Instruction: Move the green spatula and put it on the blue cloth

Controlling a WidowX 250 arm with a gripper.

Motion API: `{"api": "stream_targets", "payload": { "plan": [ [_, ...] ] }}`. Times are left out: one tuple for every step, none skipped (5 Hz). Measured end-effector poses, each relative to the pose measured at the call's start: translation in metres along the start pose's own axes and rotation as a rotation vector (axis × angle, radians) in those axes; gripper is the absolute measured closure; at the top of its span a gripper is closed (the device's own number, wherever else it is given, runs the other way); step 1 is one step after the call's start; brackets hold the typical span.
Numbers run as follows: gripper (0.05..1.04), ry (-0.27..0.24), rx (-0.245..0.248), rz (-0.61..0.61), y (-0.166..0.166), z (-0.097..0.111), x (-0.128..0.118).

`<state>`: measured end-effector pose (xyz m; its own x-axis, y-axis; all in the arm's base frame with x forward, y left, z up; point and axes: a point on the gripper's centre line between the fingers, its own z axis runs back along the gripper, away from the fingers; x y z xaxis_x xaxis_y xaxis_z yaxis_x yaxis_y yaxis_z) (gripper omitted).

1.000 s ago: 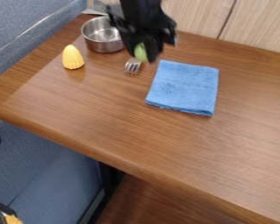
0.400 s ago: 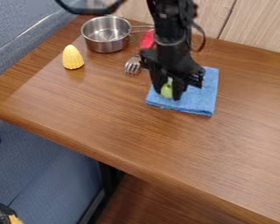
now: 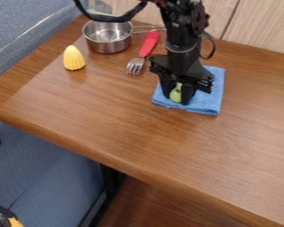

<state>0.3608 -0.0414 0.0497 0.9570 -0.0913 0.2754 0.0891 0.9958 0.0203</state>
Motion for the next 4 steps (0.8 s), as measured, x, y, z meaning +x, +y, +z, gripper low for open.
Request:
{"api": "stream_targets", "payload": {
  "plan": [
    [0.275, 0.016, 0.023, 0.018, 0.001, 0.001, -0.003],
    [0.077, -0.01, 0.024, 0.007, 0.002, 0.016, -0.003],
    [0.077, -0.015, 0.018, -0.025, 0.003, 0.032, 0.0],
    [0.083, -0.053, 0.021, -0.023, 0.015, 0.056, 0.012]
  ]
}}
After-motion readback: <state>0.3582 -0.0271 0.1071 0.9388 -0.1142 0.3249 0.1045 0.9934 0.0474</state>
